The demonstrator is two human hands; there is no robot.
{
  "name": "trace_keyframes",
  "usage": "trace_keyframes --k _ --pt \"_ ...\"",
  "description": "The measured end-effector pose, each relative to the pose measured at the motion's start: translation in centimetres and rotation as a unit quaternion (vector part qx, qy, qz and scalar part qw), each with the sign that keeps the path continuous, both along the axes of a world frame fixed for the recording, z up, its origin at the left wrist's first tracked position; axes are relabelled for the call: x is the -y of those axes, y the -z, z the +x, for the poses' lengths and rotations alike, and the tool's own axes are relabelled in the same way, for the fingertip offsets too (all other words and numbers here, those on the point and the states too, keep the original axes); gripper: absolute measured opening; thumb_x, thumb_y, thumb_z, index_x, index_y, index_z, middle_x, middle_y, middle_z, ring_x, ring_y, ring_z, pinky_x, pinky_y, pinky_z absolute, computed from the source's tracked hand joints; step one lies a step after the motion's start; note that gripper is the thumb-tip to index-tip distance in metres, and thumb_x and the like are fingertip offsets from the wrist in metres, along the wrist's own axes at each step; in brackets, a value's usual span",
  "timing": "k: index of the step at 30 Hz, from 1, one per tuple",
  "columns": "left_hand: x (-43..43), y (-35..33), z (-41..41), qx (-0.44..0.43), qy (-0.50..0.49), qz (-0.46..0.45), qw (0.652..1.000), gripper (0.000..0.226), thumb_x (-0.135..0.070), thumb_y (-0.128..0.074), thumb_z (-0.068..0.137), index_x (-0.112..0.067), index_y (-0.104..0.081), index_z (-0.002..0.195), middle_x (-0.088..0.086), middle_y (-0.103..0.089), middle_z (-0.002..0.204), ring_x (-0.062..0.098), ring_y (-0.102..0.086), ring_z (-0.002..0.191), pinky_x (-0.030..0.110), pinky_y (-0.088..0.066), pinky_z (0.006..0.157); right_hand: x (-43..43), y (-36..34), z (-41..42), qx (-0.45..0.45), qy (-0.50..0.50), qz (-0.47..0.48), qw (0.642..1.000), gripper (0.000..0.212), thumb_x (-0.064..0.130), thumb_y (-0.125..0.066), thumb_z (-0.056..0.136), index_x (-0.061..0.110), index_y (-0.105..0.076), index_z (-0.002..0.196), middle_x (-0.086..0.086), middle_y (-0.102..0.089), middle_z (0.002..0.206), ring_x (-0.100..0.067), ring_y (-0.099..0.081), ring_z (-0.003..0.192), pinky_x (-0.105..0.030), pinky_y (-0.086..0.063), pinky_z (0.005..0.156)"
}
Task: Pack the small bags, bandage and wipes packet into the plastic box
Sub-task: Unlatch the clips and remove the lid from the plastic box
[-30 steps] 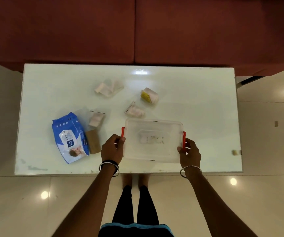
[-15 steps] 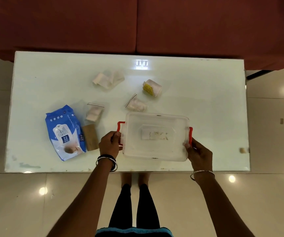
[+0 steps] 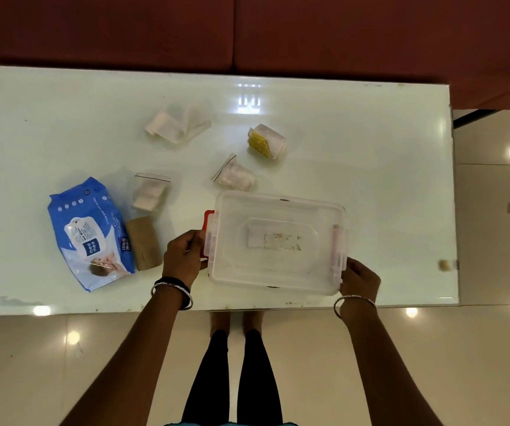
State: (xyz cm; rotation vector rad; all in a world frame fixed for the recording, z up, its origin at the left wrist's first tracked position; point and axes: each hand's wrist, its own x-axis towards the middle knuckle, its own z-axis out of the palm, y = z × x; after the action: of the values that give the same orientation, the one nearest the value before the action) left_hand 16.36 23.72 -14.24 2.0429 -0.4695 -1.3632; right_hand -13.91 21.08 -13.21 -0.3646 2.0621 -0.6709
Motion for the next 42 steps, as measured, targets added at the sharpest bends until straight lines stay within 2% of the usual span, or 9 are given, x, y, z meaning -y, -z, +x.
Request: trace_keyframes --k 2,5,10,15,18,20,26,34,42 --pt "0.0 0.0 0.1 -0.017 0.000 -0.006 1.000 0.020 -0.018 -0.051 0.099 -0.019 -0.070 0.093 0.008 -0.071 0.087 0.021 -0.069 0.079 0.041 -0.061 0.074 0.3 -1.2 0.4 -0.070 0.041 -0.032 0.996 0.008 0.010 -0.070 0.082 0.009 -0.073 0.088 -0.010 -0.070 0.077 -0.024 -0.066 0.065 -0.031 -0.059 0.071" --pt "0.1 -0.2 0.2 -0.043 0.001 -0.013 0.999 0.021 -0.019 -0.052 0.098 -0.023 -0.071 0.090 0.002 -0.072 0.083 0.014 -0.071 0.074 0.036 -0.062 0.069 0.8 -4.1 3.0 -0.291 -0.126 -0.183 0.931 0.013 0.011 -0.059 0.088 0.017 -0.068 0.095 -0.005 -0.066 0.096 -0.024 -0.065 0.084 -0.012 -0.050 0.072" --pt "0.2 -0.3 0.3 -0.049 0.015 -0.012 0.999 0.021 -0.014 -0.050 0.099 -0.009 -0.070 0.100 0.003 -0.071 0.081 0.012 -0.069 0.074 0.036 -0.062 0.072 1.1 -7.1 11.4 -0.287 -0.384 -0.326 0.815 0.024 0.017 -0.062 0.089 0.018 -0.068 0.112 -0.005 -0.061 0.117 -0.023 -0.054 0.110 -0.035 -0.043 0.093" --pt "0.2 -0.2 0.3 -0.068 0.018 -0.016 0.997 0.025 -0.014 -0.047 0.100 0.000 -0.067 0.105 0.014 -0.071 0.089 0.024 -0.069 0.083 0.031 -0.061 0.067 2.2 -6.7 17.3 -0.263 -0.581 -0.215 0.740 0.066 0.060 -0.061 0.071 0.037 -0.053 0.133 -0.003 -0.030 0.158 -0.029 -0.016 0.150 -0.056 -0.023 0.112" --pt "0.2 0.1 0.5 -0.065 0.048 -0.035 0.996 0.031 -0.020 -0.047 0.100 0.005 -0.065 0.103 0.030 -0.065 0.092 0.029 -0.063 0.080 0.038 -0.054 0.069 3.2 -5.9 18.4 -0.292 -0.660 -0.126 0.681 0.089 0.074 -0.058 0.058 0.048 -0.035 0.140 -0.007 -0.003 0.165 -0.037 0.011 0.150 -0.072 -0.001 0.110" --pt "0.2 0.2 0.5 -0.060 0.063 -0.047 0.995 0.033 -0.021 -0.046 0.100 0.007 -0.065 0.101 0.030 -0.063 0.086 0.025 -0.059 0.073 0.033 -0.050 0.064 3.6 -5.7 18.9 -0.310 -0.681 -0.102 0.656 0.089 0.075 -0.060 0.053 0.048 -0.037 0.135 -0.009 -0.004 0.165 -0.041 0.013 0.149 -0.077 0.000 0.106" --pt "0.2 0.1 0.5 -0.077 0.057 -0.059 0.994 0.032 -0.017 -0.047 0.100 0.010 -0.064 0.098 0.026 -0.064 0.082 0.029 -0.055 0.074 0.041 -0.044 0.069 4.7 -6.6 20.2 -0.338 -0.697 -0.059 0.630 0.085 0.068 -0.069 0.046 0.035 -0.045 0.120 -0.012 -0.031 0.149 -0.045 -0.019 0.141 -0.083 -0.011 0.097" --pt "0.2 0.2 0.3 -0.019 0.102 -0.058 0.993 0.029 -0.016 -0.046 0.100 0.006 -0.066 0.101 0.026 -0.068 0.088 0.030 -0.058 0.076 0.043 -0.051 0.071 4.8 -6.6 19.8 -0.322 -0.694 -0.088 0.637 0.079 0.064 -0.070 0.043 0.037 -0.053 0.115 -0.010 -0.036 0.147 -0.042 -0.024 0.140 -0.082 -0.009 0.099" --pt "0.3 0.1 0.1 -0.003 0.101 -0.031 0.994 0.023 -0.012 -0.043 0.101 -0.002 -0.064 0.099 0.004 -0.064 0.081 0.010 -0.062 0.071 0.011 -0.051 0.051 5.5 -11.0 17.4 -0.249 -0.674 -0.154 0.678 0.077 0.065 -0.067 0.041 0.038 -0.053 0.112 -0.005 -0.035 0.143 -0.035 -0.025 0.138 -0.076 -0.023 0.100"
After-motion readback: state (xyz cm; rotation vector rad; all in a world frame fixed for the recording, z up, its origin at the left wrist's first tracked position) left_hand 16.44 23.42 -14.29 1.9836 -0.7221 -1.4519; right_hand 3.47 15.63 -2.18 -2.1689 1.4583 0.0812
